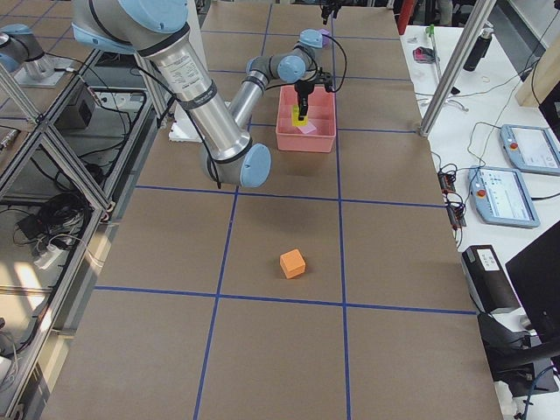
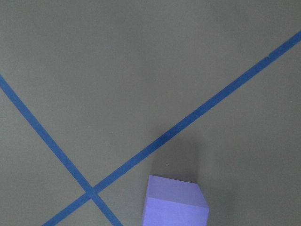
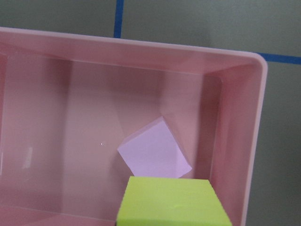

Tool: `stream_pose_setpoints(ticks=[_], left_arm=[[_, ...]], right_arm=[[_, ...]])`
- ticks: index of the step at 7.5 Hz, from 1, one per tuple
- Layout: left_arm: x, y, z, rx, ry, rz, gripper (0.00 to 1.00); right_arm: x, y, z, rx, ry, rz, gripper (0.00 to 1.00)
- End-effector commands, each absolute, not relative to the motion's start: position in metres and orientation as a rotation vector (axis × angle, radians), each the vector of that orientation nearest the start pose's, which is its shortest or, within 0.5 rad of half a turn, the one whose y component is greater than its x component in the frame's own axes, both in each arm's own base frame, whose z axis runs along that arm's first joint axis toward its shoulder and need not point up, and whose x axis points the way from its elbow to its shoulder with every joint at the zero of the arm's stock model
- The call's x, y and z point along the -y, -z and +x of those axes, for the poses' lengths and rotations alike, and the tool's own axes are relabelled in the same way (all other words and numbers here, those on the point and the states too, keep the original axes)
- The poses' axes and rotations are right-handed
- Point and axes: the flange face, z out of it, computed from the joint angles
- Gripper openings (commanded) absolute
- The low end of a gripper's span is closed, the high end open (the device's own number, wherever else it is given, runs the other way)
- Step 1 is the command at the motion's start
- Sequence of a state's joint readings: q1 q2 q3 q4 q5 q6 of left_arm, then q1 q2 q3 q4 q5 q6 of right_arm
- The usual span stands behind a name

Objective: Place blocks into pink bin with both arms
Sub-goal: 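Carry the yellow cube with the right gripper into the bin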

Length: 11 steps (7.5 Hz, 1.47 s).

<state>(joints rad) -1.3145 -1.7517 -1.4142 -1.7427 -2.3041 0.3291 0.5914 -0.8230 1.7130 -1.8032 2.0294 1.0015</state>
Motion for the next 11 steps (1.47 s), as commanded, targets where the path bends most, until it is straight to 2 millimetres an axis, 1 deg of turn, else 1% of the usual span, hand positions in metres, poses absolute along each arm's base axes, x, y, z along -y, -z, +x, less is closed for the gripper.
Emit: stream_pose_setpoints(ticks=[1, 2, 3, 4, 5, 6, 7, 8, 9, 10, 11], left_arm=[[0.567, -0.645, 0.081, -0.74, -0.586, 0.23, 1.0], [0.566, -0.655, 0.081, -0.74, -0.582, 0.236, 1.0], [0.566, -0.66, 0.081, -0.74, -0.582, 0.243, 1.0], [0.566, -0.662, 0.081, -0.741, -0.573, 0.241, 1.0], [0.566, -0.663, 0.081, -0.742, -0.566, 0.238, 1.0], [0.567, -0.66, 0.081, -0.744, -0.547, 0.241, 1.0], [0.567, -0.665, 0.082, -0.747, -0.523, 0.249, 1.0], [0.567, -0.673, 0.082, -0.753, -0.488, 0.264, 1.0], [0.567, -0.672, 0.083, -0.756, -0.471, 0.268, 1.0], [0.567, -0.672, 0.084, -0.758, -0.463, 0.265, 1.0], [0.567, -0.671, 0.086, -0.758, -0.465, 0.264, 1.0]], right_arm=[[0.45, -0.194, -0.524, 0.779, 0.136, -0.018, 0.0], [0.451, -0.191, -0.525, 0.788, 0.139, -0.013, 0.0], [0.451, -0.182, -0.526, 0.8, 0.131, -0.011, 0.0], [0.451, -0.179, -0.526, 0.805, 0.124, -0.011, 0.0], [0.451, -0.164, -0.526, 0.822, 0.128, -0.003, 0.0], [0.45, -0.16, -0.53, 0.824, 0.122, -0.009, 0.0], [0.442, -0.156, -0.538, 0.827, 0.123, -0.017, 0.0], [0.438, -0.144, -0.553, 0.829, 0.124, -0.028, 0.0], [0.442, -0.131, -0.563, 0.83, 0.121, -0.031, 0.0], [0.444, -0.127, -0.567, 0.83, 0.121, -0.031, 0.0], [0.446, -0.126, -0.57, 0.858, 0.109, -0.02, 0.5]])
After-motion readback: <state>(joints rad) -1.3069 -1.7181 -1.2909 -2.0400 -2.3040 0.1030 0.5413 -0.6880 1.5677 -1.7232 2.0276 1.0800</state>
